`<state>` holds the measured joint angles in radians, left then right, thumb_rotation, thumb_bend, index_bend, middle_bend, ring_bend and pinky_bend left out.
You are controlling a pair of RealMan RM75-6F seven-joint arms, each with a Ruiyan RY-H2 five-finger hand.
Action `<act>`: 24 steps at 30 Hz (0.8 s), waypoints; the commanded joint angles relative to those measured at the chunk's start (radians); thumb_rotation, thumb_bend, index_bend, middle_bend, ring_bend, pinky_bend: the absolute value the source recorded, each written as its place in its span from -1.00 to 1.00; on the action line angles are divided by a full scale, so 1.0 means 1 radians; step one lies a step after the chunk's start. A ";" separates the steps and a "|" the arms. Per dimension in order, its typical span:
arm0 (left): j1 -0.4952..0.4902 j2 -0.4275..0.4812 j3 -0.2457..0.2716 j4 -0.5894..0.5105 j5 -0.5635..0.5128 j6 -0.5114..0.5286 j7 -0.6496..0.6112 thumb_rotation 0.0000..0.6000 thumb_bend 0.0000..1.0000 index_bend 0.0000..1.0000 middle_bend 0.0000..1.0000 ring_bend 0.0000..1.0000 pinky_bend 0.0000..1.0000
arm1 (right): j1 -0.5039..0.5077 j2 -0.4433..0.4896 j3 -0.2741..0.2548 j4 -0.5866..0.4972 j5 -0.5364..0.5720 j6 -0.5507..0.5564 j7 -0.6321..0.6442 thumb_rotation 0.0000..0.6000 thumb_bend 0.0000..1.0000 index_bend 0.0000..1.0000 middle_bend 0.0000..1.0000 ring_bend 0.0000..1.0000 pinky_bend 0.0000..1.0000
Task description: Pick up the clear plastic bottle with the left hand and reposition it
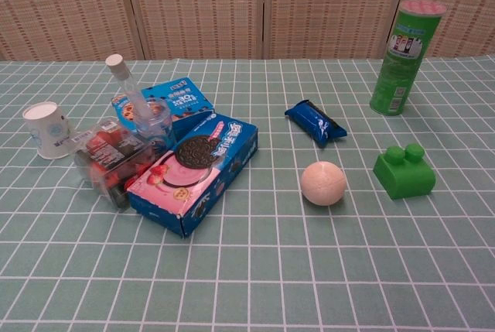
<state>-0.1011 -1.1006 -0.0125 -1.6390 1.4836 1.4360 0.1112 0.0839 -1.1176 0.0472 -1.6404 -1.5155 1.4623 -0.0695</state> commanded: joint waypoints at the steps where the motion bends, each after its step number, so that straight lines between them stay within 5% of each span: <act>1: 0.000 -0.001 0.001 0.001 0.000 -0.001 0.004 1.00 -0.36 -0.12 -0.32 -0.24 0.13 | 0.000 0.000 0.000 0.001 0.004 -0.003 -0.001 1.00 -0.06 -0.59 -0.68 -0.75 -0.30; 9: -0.002 -0.011 -0.009 0.000 -0.006 0.008 0.037 1.00 -0.35 -0.12 -0.27 -0.15 0.40 | -0.007 0.006 0.002 -0.009 -0.009 0.020 0.004 1.00 -0.06 -0.59 -0.68 -0.75 -0.30; 12: -0.006 -0.015 -0.017 0.006 -0.005 0.011 0.032 1.00 -0.50 -0.18 -0.19 0.06 0.58 | -0.011 0.010 0.003 -0.014 -0.012 0.030 0.009 1.00 -0.06 -0.59 -0.68 -0.75 -0.30; 17: -0.030 -0.022 -0.040 -0.005 -0.034 -0.018 0.029 1.00 -0.73 -0.27 0.16 0.48 0.95 | -0.016 0.017 0.007 -0.017 -0.015 0.044 0.021 1.00 -0.06 -0.59 -0.68 -0.75 -0.30; 24: -0.095 -0.036 -0.086 -0.039 -0.107 -0.106 0.071 1.00 -0.78 -0.34 0.80 0.95 1.00 | -0.022 0.027 0.012 -0.019 -0.011 0.056 0.036 1.00 -0.06 -0.60 -0.68 -0.75 -0.30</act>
<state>-0.1792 -1.1317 -0.0855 -1.6688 1.3948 1.3494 0.1745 0.0622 -1.0914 0.0586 -1.6593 -1.5260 1.5165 -0.0347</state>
